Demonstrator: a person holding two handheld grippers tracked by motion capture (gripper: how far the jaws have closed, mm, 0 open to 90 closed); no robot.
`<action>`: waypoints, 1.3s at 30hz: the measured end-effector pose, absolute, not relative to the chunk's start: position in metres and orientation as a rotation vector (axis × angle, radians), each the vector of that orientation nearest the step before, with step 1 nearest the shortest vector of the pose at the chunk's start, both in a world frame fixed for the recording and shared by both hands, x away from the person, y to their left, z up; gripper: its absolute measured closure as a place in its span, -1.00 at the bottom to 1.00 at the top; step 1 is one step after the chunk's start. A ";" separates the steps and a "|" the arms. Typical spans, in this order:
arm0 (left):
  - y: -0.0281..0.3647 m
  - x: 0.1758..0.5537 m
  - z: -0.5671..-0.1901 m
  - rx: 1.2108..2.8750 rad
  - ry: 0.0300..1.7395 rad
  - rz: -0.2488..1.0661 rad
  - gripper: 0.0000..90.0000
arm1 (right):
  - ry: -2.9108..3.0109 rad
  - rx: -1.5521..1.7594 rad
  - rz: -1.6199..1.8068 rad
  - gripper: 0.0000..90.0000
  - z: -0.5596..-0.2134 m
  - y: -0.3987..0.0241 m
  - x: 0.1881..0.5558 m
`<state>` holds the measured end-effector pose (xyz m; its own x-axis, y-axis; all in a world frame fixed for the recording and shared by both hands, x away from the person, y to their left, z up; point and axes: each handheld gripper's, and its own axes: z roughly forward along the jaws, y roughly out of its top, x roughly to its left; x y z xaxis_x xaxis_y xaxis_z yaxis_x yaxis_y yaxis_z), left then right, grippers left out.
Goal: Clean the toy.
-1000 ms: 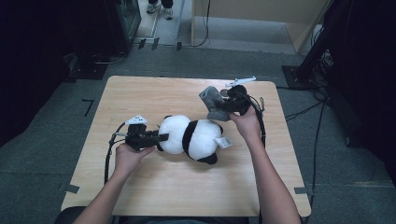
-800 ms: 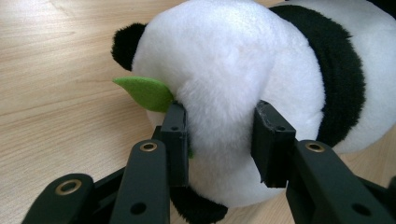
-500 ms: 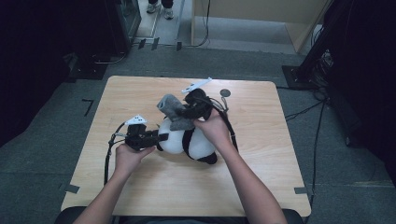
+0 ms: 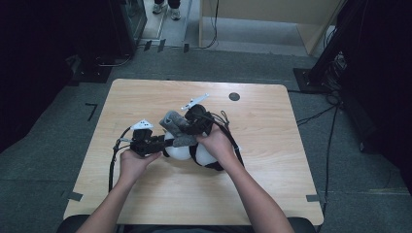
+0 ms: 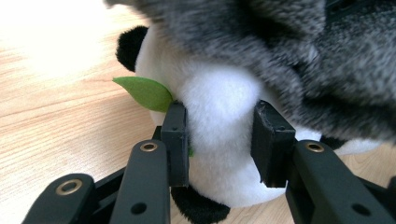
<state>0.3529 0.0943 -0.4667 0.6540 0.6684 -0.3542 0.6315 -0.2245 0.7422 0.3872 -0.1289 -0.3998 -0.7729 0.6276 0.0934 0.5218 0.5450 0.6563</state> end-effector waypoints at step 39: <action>0.092 0.357 -0.464 1.917 1.000 0.030 0.40 | 2.389 1.332 1.215 0.66 -0.408 -0.268 0.361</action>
